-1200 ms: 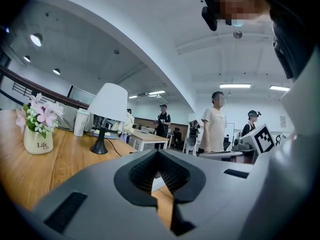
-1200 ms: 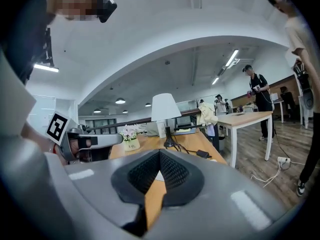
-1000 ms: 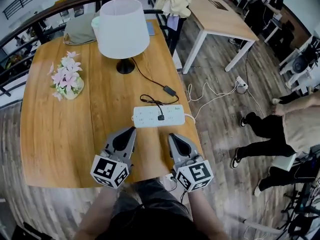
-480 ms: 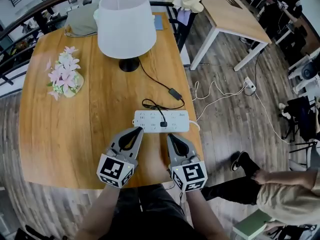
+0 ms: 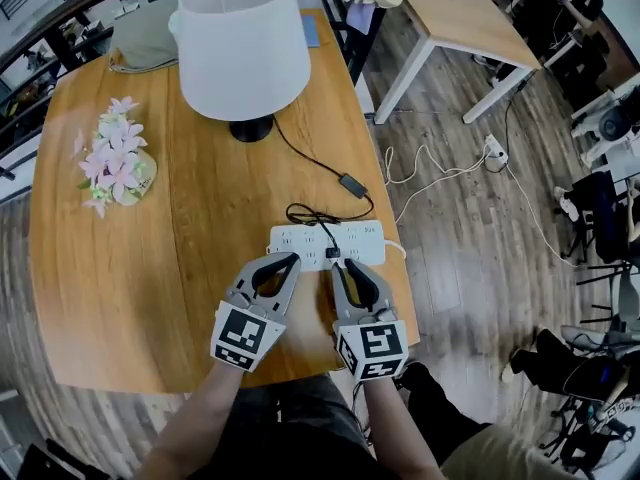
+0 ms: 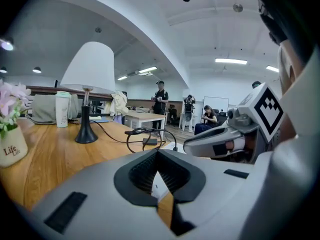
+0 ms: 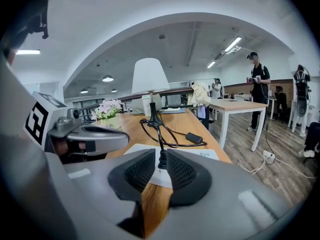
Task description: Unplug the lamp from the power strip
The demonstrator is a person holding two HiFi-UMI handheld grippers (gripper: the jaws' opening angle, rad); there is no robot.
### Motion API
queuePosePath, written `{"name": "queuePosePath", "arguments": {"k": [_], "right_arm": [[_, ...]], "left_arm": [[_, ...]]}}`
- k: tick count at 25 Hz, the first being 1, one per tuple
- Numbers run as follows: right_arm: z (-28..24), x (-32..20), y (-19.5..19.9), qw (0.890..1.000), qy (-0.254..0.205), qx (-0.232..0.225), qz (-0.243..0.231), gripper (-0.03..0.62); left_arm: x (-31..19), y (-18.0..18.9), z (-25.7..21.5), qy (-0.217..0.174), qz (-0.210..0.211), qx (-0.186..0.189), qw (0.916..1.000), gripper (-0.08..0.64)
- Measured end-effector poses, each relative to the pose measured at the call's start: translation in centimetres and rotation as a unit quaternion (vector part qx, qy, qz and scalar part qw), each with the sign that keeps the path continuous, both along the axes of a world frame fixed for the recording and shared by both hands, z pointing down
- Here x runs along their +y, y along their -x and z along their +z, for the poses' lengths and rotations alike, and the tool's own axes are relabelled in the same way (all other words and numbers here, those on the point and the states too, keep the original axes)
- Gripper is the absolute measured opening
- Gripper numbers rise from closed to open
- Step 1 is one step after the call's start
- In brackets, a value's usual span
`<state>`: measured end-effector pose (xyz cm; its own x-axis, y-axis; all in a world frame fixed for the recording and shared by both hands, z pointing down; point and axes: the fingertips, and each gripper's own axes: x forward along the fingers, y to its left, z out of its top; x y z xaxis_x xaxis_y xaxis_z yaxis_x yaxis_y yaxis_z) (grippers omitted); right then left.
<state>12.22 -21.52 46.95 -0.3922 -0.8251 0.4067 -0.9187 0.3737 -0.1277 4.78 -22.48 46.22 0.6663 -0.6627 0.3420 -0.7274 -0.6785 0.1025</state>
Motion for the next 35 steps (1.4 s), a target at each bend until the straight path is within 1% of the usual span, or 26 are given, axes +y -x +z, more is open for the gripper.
{"name": "queuePosePath", "arguments": {"k": [2, 4, 6, 7, 8, 10, 14, 17, 19, 22, 24, 26, 28, 30, 31, 32, 33, 34, 35], "right_arm": [[0.4, -0.3, 0.0, 1.0, 0.008, 0.005, 0.014, 0.072], [0.9, -0.6, 0.1, 1.0, 0.015, 0.009, 0.024, 0.08], [1.4, -1.0, 0.3, 0.999, 0.02, 0.012, 0.03, 0.098], [1.5, -1.1, 0.3, 0.999, 0.022, 0.014, 0.033, 0.1], [1.6, -1.3, 0.2, 0.999, 0.023, 0.016, 0.035, 0.1], [1.8, -1.5, 0.1, 0.999, 0.025, 0.022, 0.041, 0.1], [2.2, -1.8, 0.2, 0.998, 0.027, 0.034, 0.047, 0.101], [2.1, -2.1, 0.6, 0.998, 0.024, 0.036, 0.046, 0.1], [2.1, -2.4, 0.8, 0.998, 0.026, 0.036, 0.047, 0.1], [2.8, -2.5, 0.5, 0.996, 0.043, 0.046, 0.058, 0.1], [3.2, -2.6, 0.4, 0.995, 0.053, 0.049, 0.068, 0.1], [3.3, -2.6, 0.4, 0.994, 0.057, 0.053, 0.078, 0.1], [3.2, -2.8, 0.6, 0.993, 0.049, 0.075, 0.078, 0.098], [2.8, -2.9, 1.1, 0.991, 0.029, 0.111, 0.064, 0.094], [2.7, -2.8, 1.3, 0.991, 0.02, 0.123, 0.055, 0.094], [2.7, -2.8, 1.3, 0.991, 0.015, 0.126, 0.05, 0.094], [2.7, -2.7, 1.2, 0.992, 0.015, 0.115, 0.05, 0.094], [2.9, -2.6, 1.0, 0.994, 0.023, 0.088, 0.054, 0.093], [3.1, -2.5, 0.7, 0.996, 0.034, 0.053, 0.063, 0.091]], "left_arm": [[0.1, -0.6, 0.7, -0.003, 0.023, -0.032, 0.9992, -0.003], [0.2, -1.1, 1.4, -0.016, 0.044, -0.074, 0.9961, -0.003], [0.2, -1.7, 1.9, -0.039, 0.066, -0.125, 0.9892, -0.003], [0.2, -2.1, 2.0, -0.05, 0.078, -0.145, 0.9851, -0.003], [0.3, -2.5, 2.1, -0.058, 0.089, -0.156, 0.9821, -0.003], [0.4, -3.1, 2.3, -0.059, 0.103, -0.154, 0.9809, -0.003], [-0.2, -3.2, 2.6, -0.05, 0.109, -0.136, 0.9835, -0.003], [-0.6, -3.3, 2.8, -0.058, 0.121, -0.159, 0.9781, -0.003], [-0.8, -3.4, 3.1, -0.054, 0.125, -0.173, 0.9754, -0.003], [-0.9, -3.5, 4.0, -0.036, 0.131, -0.188, 0.9728, -0.003], [-0.9, -3.4, 4.4, -0.035, 0.132, -0.196, 0.9712, -0.003], [-1.1, -3.4, 4.4, -0.035, 0.126, -0.198, 0.9715, -0.003], [-1.2, -3.3, 4.6, -0.032, 0.125, -0.207, 0.9698, -0.003], [-1.2, -3.3, 4.9, -0.031, 0.131, -0.219, 0.9663, -0.003], [-1.2, -3.3, 5.0, -0.029, 0.132, -0.22, 0.9662, -0.003], [-1.2, -3.3, 5.0, -0.026, 0.132, -0.217, 0.9669, -0.005], [-1.2, -3.3, 5.0, -0.021, 0.133, -0.214, 0.9676, -0.005], [-1.2, -3.3, 5.0, -0.017, 0.135, -0.212, 0.9677, -0.005], [-1.2, -3.4, 5.1, -0.013, 0.138, -0.212, 0.9673, -0.005]]}}
